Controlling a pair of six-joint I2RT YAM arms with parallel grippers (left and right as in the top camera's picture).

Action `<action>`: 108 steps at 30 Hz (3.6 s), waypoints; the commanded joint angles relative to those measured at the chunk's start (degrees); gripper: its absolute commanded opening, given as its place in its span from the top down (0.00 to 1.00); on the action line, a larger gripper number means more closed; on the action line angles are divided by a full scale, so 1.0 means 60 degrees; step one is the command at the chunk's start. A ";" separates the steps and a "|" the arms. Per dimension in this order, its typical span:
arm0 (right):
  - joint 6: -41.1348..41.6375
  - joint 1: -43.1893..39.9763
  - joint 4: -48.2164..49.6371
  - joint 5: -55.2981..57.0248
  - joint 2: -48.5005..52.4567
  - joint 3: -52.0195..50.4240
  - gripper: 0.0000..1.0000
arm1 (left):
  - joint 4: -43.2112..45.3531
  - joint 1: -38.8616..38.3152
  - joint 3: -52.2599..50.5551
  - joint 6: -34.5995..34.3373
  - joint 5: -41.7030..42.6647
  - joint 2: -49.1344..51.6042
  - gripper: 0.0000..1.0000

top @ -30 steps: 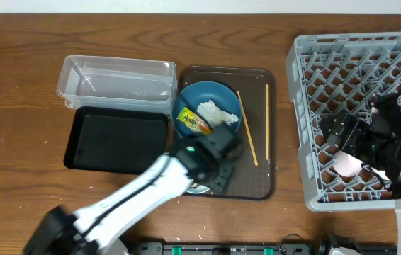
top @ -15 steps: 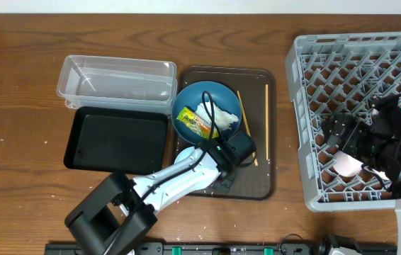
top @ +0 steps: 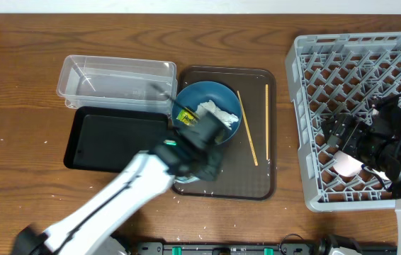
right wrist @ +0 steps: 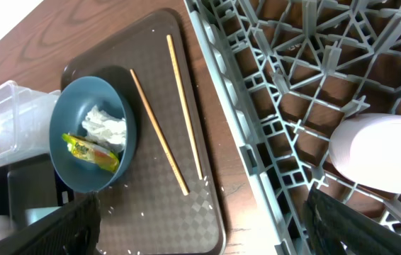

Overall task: Sort waste into correct bins and load items into the dishwasher rack
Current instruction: 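Grasp the light-blue rice bowl with the left gripper, then tip the bowl over the black tray to dump the rice, then set the empty light-blue bowl back on the brown tray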

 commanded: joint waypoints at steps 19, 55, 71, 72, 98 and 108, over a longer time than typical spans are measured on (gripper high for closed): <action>0.0106 0.0160 -0.0058 0.0022 0.0004 0.0113 0.11 | -0.0652 0.9537 -0.0415 0.4561 1.1409 0.1807 0.94; 0.0102 0.0160 -0.0164 0.0025 0.0004 0.0113 0.10 | -0.1381 1.0907 -0.0404 0.7865 1.2087 0.3810 0.94; 0.0102 0.0160 -0.0186 0.0025 0.0004 0.0113 0.09 | -0.3235 1.1482 -0.0397 0.9668 1.2466 0.3752 0.93; 0.0102 0.0160 -0.0182 0.0022 0.0004 0.0113 0.09 | -0.3308 1.1479 -0.0397 0.9854 1.2251 0.3748 0.94; 0.0102 0.0160 -0.0080 0.0022 0.0004 0.0113 0.08 | -0.1450 0.4841 -0.0131 0.1144 0.2616 -0.1825 0.94; 0.0102 0.0160 -0.0080 0.0022 0.0004 0.0113 0.08 | 0.0823 -0.0033 -0.0812 -0.2237 -0.1781 -0.0175 0.93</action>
